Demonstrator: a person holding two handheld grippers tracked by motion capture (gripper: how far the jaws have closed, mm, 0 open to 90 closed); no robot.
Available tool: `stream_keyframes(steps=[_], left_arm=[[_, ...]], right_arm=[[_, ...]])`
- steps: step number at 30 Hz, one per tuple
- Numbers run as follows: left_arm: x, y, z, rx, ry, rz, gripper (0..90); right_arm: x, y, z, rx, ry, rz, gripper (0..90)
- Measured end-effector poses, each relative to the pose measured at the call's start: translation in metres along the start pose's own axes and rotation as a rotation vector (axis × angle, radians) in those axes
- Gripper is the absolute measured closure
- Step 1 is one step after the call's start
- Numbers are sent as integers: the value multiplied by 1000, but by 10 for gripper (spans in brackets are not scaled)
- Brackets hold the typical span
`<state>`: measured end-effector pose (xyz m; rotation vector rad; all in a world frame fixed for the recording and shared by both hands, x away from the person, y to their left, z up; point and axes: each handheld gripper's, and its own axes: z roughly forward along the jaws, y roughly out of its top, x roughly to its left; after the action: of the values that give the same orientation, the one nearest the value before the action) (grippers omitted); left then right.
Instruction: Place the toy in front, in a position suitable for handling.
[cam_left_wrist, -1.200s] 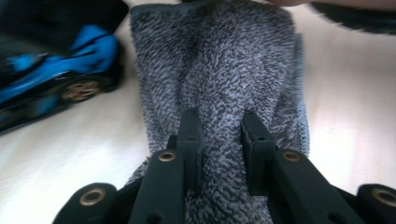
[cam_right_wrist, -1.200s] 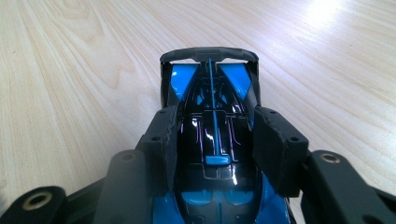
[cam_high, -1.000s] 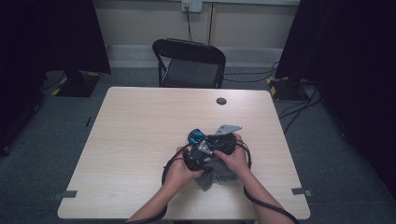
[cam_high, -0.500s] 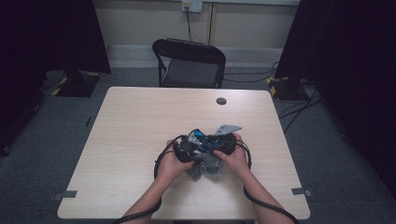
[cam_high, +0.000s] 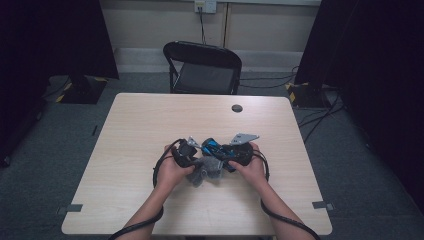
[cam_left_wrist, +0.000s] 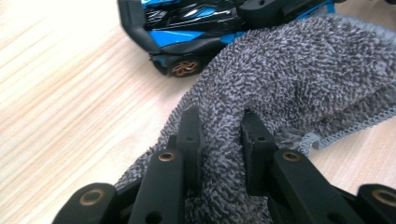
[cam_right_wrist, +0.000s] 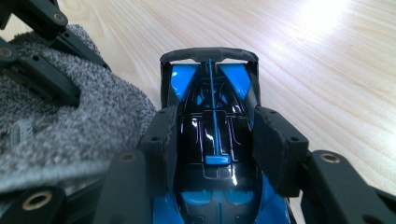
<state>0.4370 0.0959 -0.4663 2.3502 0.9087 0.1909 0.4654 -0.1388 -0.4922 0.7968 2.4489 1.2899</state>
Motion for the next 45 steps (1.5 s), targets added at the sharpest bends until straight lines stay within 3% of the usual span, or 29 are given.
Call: stream_keyframes(steps=[5, 9, 12, 18, 45], left_arm=[[4, -2, -2, 1, -1, -7, 731], [9, -5, -5, 1, 26, -20, 732], [17, -9, -9, -2, 46, -53, 732], [22, -12, -12, -3, 56, -66, 732], [37, -16, -16, -17, 47, -127, 732]], right_arm=[[0, 0, 0, -3, -1, 0, 513], [0, 0, 0, -3, -1, -1, 513], [0, 0, 0, -3, -1, 0, 513], [0, -1, 0, -4, 0, 0, 513], [0, -2, 0, -10, 3, -3, 513]])
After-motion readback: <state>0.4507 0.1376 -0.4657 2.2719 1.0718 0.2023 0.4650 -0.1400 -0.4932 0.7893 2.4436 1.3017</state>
